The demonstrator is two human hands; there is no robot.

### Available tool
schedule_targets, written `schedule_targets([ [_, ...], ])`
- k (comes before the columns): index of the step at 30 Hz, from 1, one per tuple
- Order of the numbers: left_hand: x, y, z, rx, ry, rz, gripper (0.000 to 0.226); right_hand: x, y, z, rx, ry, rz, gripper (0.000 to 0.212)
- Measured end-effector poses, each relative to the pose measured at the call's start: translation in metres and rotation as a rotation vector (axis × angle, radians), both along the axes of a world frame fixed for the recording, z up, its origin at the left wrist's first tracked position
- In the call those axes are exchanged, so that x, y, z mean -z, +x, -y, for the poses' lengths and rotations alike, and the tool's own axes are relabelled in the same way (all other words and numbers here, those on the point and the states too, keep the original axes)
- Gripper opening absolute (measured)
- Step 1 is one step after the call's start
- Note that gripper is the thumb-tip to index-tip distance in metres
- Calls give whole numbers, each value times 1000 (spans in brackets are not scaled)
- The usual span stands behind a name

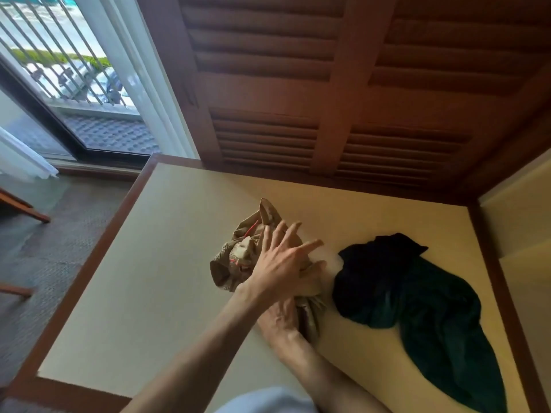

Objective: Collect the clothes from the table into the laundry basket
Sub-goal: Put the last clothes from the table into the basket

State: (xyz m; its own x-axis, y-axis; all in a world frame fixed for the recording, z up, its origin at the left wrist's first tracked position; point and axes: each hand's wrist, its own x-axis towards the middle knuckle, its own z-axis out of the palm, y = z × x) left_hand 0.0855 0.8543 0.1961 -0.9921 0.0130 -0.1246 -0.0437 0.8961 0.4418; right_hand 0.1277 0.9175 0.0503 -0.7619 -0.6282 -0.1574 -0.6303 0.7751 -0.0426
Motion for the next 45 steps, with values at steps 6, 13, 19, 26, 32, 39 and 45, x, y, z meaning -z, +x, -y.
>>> schedule_targets([
  [6, 84, -18, 44, -387, 6, 257, 117, -13, 13, -25, -74, -12, -119, 77],
  [13, 99, 5, 43, -542, -9, 268, 123, -38, 9, -75, 135, -745, 113, 25],
  [19, 113, -8, 50, -550, -45, 312, 115, -44, -102, -174, 983, -338, 113, 97],
  [26, 118, -20, 36, -701, -42, 235, 91, -11, -149, -191, 1108, -139, 461, 111],
  [32, 130, -27, 38, -735, -115, 123, 74, 13, -125, -149, 809, 26, 67, 73],
  [39, 120, -32, 39, -676, -22, 100, 82, 23, -133, -142, 601, 12, -30, 46],
  [45, 92, -20, 31, -560, 61, -46, 54, -11, -139, -151, 701, -247, 85, 48],
])
